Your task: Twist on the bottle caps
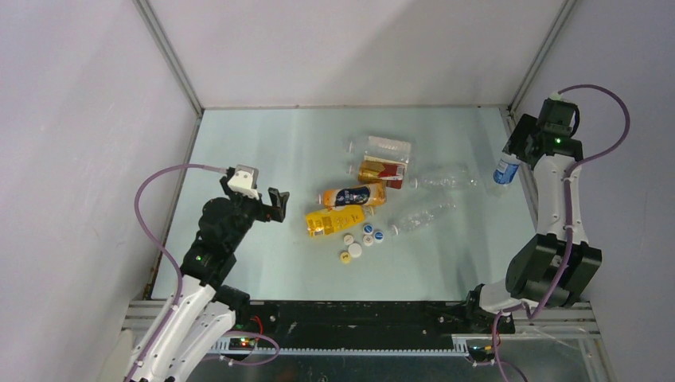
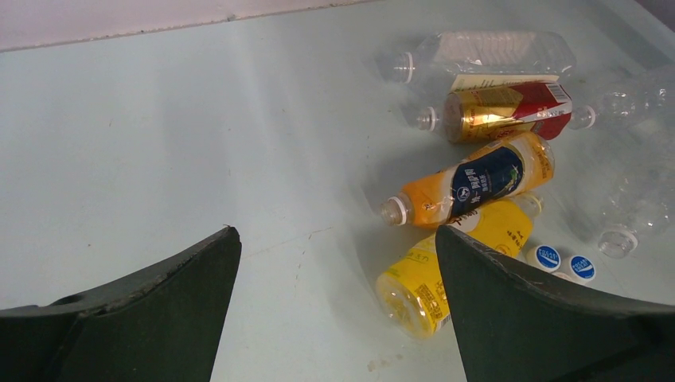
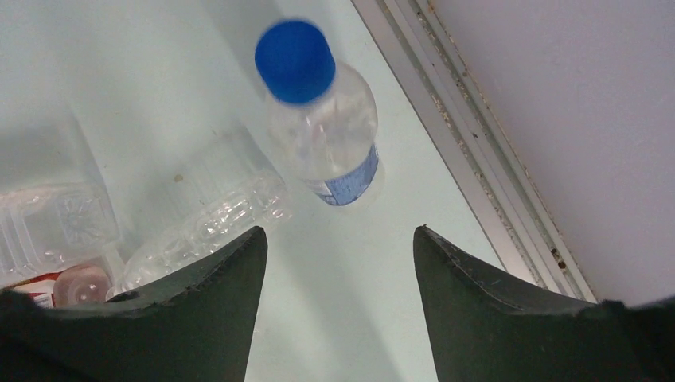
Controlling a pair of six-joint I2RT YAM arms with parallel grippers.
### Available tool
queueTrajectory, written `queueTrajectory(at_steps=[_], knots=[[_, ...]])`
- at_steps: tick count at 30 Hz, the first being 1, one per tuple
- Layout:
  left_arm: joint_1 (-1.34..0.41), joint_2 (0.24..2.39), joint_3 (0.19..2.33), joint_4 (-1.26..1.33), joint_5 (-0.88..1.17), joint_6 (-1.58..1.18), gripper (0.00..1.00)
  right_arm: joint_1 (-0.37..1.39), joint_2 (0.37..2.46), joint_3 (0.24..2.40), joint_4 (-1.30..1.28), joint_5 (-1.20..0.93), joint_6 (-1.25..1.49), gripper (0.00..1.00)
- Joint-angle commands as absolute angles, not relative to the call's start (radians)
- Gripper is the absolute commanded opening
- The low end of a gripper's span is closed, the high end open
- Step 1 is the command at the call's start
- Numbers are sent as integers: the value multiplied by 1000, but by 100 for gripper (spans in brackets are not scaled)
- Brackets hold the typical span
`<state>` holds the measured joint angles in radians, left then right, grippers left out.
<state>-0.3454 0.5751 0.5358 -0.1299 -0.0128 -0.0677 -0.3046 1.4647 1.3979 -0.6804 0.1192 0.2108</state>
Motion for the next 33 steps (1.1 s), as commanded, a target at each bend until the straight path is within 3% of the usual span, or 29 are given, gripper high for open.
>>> queueTrajectory(at_steps=[1,15,33], knots=[[-337,563,561,-119,16,-49,100,-315,1421,1419,-656,110,214,71],[-337,599,568,-133,18,-49,100,-355,1777,1558,-527,-70,215,78],[-331,726,599,-152,13,-71,100,-374,2286,1969,-569,-270,210,78]])
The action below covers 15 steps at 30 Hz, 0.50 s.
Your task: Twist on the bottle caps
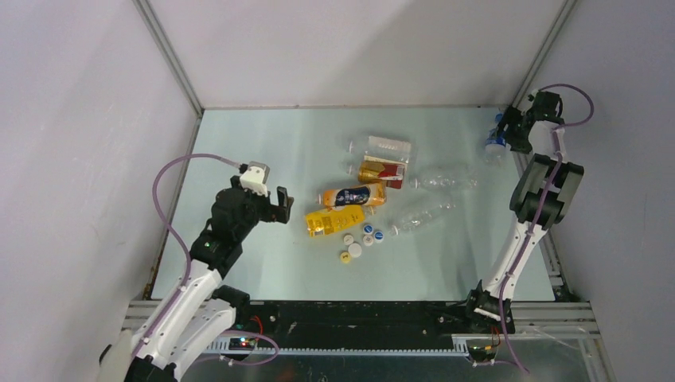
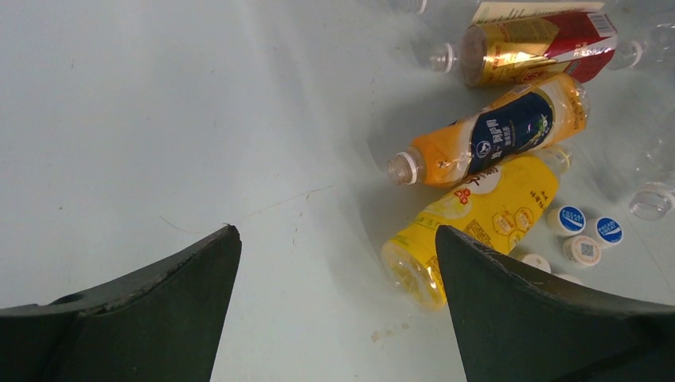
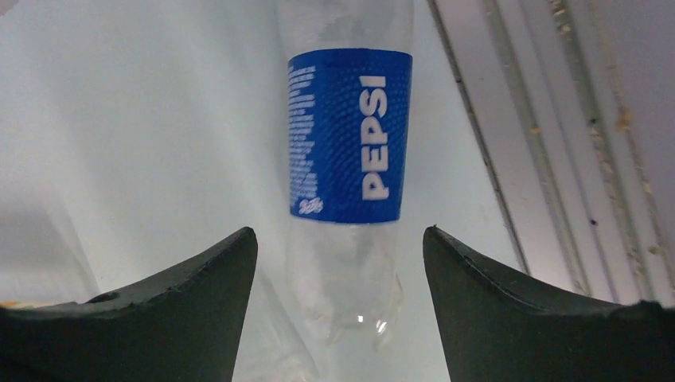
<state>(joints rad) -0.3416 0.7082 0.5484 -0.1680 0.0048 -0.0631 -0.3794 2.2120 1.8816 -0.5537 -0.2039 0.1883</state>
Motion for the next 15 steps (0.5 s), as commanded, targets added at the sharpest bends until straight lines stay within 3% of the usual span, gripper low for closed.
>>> queueTrajectory(at_steps=[1,5,9,12,15], knots=[[-331,731,599,-149,13,-81,100,-374,2300,1981,-583,-269,216,78],[-332,754,613,-132,-55,-244,100,-376,2367,2062,-637,-240,241,75],[-331,729,656,-192,-45,-305,100,-376,2417,2132,-695,-233,241,63],[-331,700,654,-195,-15,-263,100,-376,2374,2100,-682,-251,248,52],[-331,710,690,-228,-44,-300,100,-370,2259,2013,-640,-255,246,47]])
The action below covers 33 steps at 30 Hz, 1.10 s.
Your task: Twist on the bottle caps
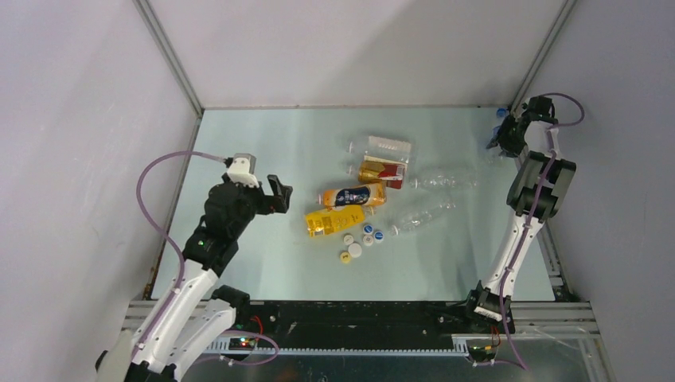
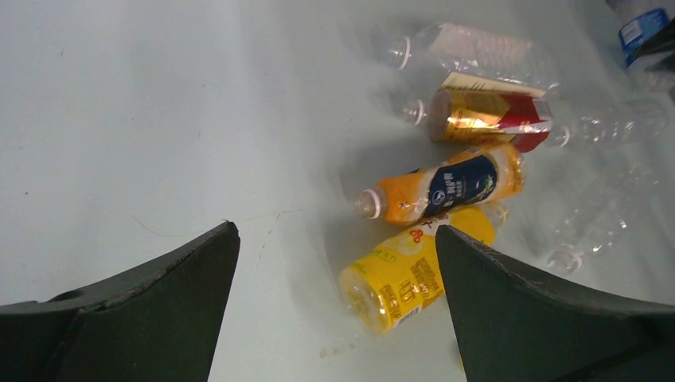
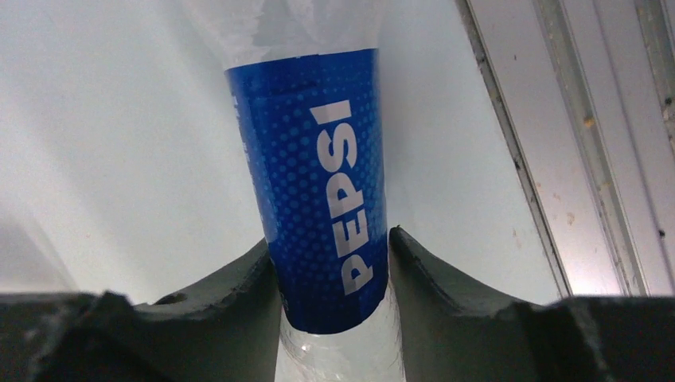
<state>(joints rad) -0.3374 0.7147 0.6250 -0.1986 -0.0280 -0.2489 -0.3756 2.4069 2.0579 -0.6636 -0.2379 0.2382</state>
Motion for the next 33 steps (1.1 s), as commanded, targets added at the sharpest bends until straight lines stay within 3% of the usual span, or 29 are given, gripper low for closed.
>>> queueTrajectory(at_steps=[1,10,17,24,33], knots=[[-331,719,709,-238,-31,-320,100,-367,2229,1995,-628,-256,243,45],[-331,866,976,-255,34,-487,100,-230,1713,1620,-422,-431,318,41],[-331,1000,1195,-293,139,-589,100,72,1417,1343,-247,-500,272,42],[-335,1072,1309,-244,262,-732,100,430,1309,1181,-92,-421,185,43],[-363,1097,1314,-232,241,-781,92,704,1323,1136,44,-276,108,42]])
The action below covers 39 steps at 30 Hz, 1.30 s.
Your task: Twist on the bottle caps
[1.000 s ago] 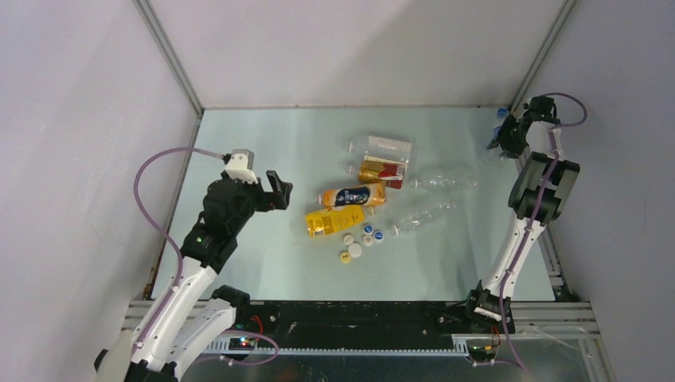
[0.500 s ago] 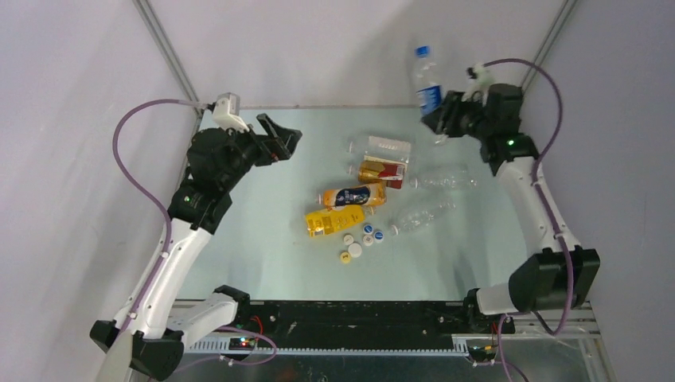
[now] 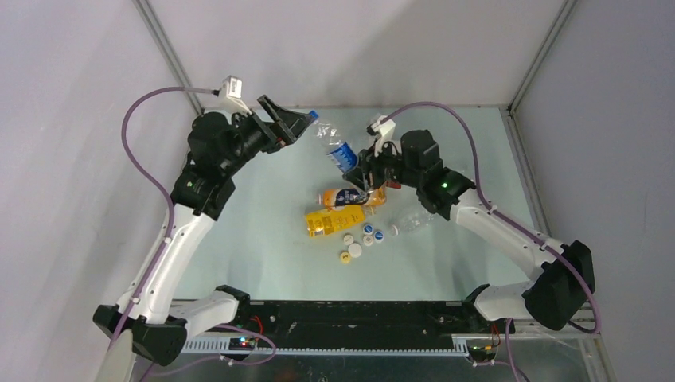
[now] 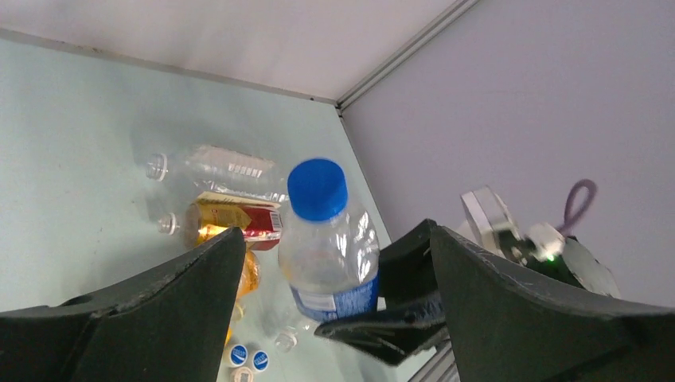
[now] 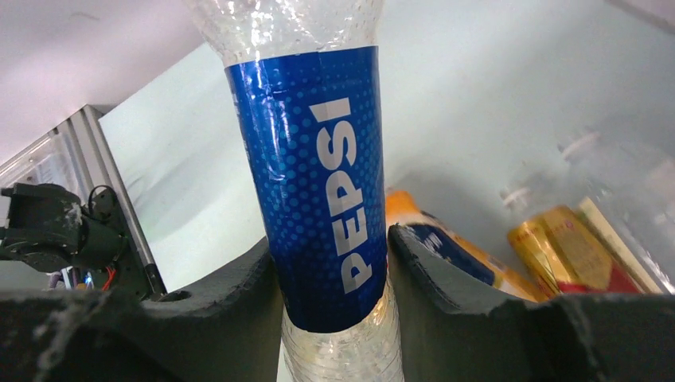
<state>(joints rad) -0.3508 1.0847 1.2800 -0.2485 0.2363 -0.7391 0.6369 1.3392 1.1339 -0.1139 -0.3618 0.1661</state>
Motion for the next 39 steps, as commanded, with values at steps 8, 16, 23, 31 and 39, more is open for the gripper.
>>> queueTrajectory(at_steps=[8,16,23,31,39], knots=[[-367,1086,1270,-240,154,-798,76,795,1346,1134,82,-225,53,42],[-382,1096,1277,-247,148,-763,1,797,1369,1133,71,-215,41,55],[-381,1055,1319,-288,-186,-408,0,673,1288,1132,-100,-292,122,99],[-333,1078,1185,-22,-346,-157,0,465,1045,1079,-339,-88,239,99],[-271,1205,1089,181,-437,-28,0,316,784,971,-362,-54,211,99]])
